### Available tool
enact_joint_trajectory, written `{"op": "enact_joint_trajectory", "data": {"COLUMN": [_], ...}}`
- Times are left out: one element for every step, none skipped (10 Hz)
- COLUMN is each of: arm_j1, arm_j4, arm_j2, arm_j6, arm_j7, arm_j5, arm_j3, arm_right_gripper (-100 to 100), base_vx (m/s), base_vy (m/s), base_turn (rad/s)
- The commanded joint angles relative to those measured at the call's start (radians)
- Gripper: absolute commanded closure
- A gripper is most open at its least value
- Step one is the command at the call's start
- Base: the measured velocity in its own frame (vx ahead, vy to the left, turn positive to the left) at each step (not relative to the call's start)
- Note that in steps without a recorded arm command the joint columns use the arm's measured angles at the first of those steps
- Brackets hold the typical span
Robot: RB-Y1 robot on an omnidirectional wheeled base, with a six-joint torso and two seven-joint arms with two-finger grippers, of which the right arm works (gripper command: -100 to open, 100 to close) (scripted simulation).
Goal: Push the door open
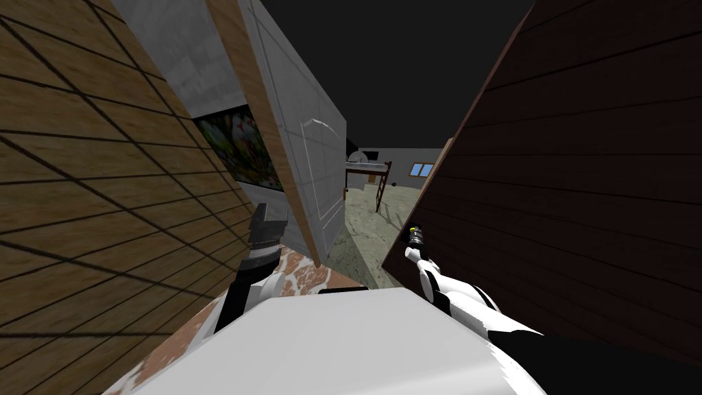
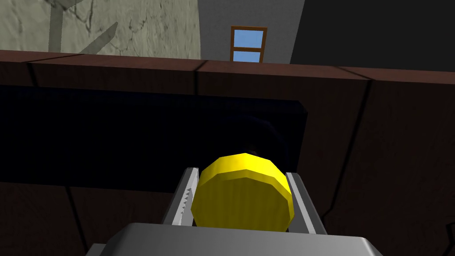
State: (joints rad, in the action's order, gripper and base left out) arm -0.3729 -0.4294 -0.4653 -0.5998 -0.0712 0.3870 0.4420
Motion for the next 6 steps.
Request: {"op": "enact_joint_trajectory", "data": {"arm_j1": [-0.002,-0.002,-0.002,-0.002,-0.011,-0.014], "arm_j4": [-0.004,-0.004,-0.004,-0.004,0.008,0.012], "arm_j2": [-0.005,-0.005,-0.005,-0.005,-0.003,-0.002], "arm_j6": [0.002,0.002,0.002,0.002,-0.002,-0.003], "arm_j7": [-0.028,-0.028,-0.028,-0.028,-0.055,-0.064], "arm_j5": [0.012,0.012,0.012,0.012,0.023,0.027], "arm_j3": [0.029,0.029,0.029,0.029,0.055,0.064], "arm_right_gripper": [100,100,100,100,100,100], "base_vx": [0.094,0.082,0.036,0.003,0.087,0.162], "base_vy": [-0.032,-0.019,-0.010,-0.005,-0.008,-0.009], "base_turn": [-0.029,-0.020,0.000,0.010,-0.038,-0.067]}}
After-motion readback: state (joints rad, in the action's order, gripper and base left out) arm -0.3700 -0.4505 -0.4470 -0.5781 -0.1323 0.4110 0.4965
